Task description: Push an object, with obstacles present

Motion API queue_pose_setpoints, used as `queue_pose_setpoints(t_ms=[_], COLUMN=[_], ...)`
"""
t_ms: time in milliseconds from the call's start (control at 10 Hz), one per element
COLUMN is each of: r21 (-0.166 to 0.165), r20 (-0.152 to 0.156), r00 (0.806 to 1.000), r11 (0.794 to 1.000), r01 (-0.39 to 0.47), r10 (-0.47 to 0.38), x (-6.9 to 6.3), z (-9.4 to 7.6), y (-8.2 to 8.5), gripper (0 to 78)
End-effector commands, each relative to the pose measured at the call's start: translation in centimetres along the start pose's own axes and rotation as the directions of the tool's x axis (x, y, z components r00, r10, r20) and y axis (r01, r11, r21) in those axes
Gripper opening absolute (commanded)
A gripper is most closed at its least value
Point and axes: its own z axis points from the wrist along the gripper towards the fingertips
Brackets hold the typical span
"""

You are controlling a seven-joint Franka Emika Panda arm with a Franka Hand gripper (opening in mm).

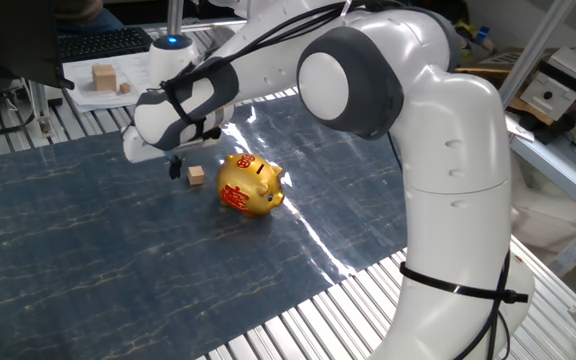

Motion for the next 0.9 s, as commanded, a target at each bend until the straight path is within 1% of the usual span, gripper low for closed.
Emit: queue_pose_setpoints(t_ms=[100,200,400,800,900], r21=[-0.010,-0.011,-0.011,-0.009,-0.007], r20=[0.009,0.009,0.008,0.008,0.007], r00=[0.979,0.978,0.978,0.975,0.972], r11=[0.979,0.978,0.977,0.975,0.972], r01=[0.205,0.208,0.211,0.222,0.235], r10=[-0.205,-0.208,-0.211,-0.222,-0.235], x=[-0.2,-0.1,-0.1,0.0,-0.1], z=[1.4,1.9,2.4,2.7,2.6], y=[-1.9,-2.8,-3.7,-5.3,-6.2], gripper=[0.0,0.0,0.0,0.0,0.0])
